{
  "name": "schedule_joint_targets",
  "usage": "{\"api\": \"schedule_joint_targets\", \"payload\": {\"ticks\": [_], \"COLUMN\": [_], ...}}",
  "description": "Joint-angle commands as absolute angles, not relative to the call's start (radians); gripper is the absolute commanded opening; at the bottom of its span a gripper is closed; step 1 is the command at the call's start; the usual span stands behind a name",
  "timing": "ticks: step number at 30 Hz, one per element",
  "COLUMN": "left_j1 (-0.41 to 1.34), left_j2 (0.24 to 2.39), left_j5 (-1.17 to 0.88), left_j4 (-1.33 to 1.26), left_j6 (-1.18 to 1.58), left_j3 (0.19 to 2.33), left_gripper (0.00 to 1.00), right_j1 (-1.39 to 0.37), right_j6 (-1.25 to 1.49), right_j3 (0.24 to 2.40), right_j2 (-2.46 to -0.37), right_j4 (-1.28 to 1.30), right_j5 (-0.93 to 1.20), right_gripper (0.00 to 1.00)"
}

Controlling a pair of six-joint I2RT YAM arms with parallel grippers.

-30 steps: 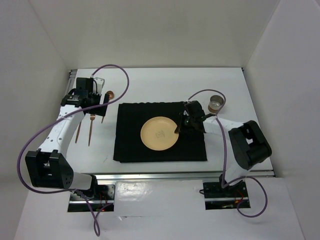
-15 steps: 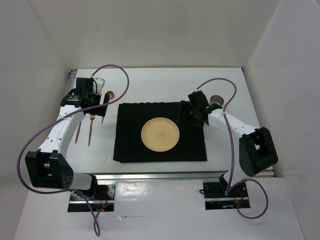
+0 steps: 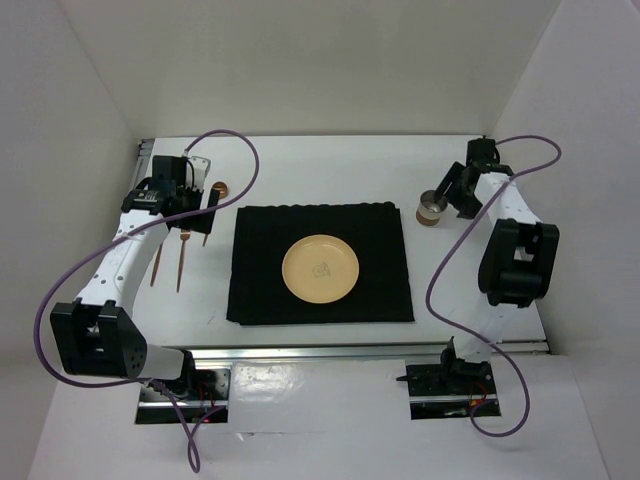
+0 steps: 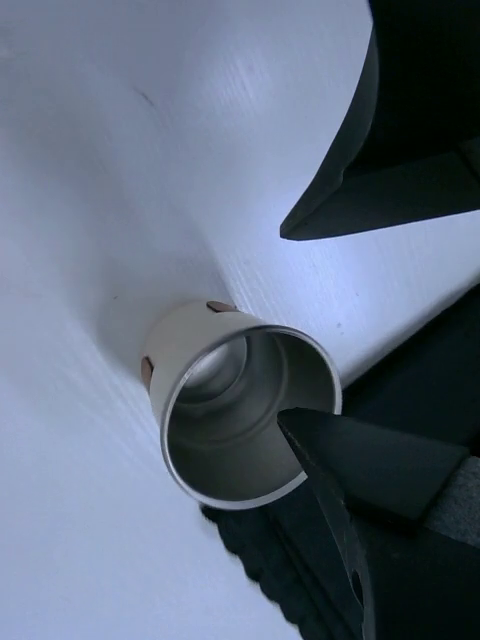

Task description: Set the dinner table for one person

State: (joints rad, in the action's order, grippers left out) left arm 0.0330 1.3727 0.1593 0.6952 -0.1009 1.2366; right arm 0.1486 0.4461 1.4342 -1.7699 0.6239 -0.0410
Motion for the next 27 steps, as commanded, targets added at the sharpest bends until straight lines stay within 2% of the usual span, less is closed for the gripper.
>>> {"api": "schedule_joint_targets", "payload": {"ticks": [1,4,8,9,11,12,14,15,20,27], "left_j1": [0.028,0.028,0.028,0.028,0.028,0.028,0.028,0.028,0.028,0.028], "left_j2": [1.351,1.342,1.342,1.333,1.333,1.333,1.333,1.333,1.342,1.361], "left_j5": [0.146,0.146,0.156,0.156,0.156,0.156,0.156,0.156,0.156,0.156], "left_j4": [0.683,0.683,0.683,0.683,0.683,0.683,0.683,0.683,0.692,0.701], "left_j6": [-0.101,-0.101,-0.110,-0.110,-0.110,-0.110,-0.110,-0.110,-0.110,-0.110], "left_j3": [1.269,1.259,1.259,1.250,1.250,1.250,1.250,1.250,1.259,1.269], "left_gripper": [1.00,1.00,1.00,1.00,1.00,1.00,1.00,1.00,1.00,1.00], "right_j1": [0.141,0.141,0.141,0.141,0.141,0.141,0.141,0.141,0.100,-0.132], "right_j6": [0.417,0.428,0.428,0.428,0.428,0.419,0.410,0.400,0.348,0.339], "right_j3": [1.497,1.540,1.540,1.540,1.549,1.549,1.549,1.549,1.588,1.592], "right_j2": [-1.841,-1.902,-1.937,-1.937,-1.959,-1.959,-1.950,-1.950,-1.858,-1.757], "right_j4": [0.641,0.655,0.646,0.646,0.646,0.655,0.655,0.655,0.676,0.692], "right_j5": [-0.017,-0.040,-0.061,-0.072,-0.098,-0.107,-0.135,-0.147,-0.199,-0.184], "right_gripper": [0.74,0.73,0.61,0.51,0.38,0.21,0.04,0.00,0.00,0.00]}}
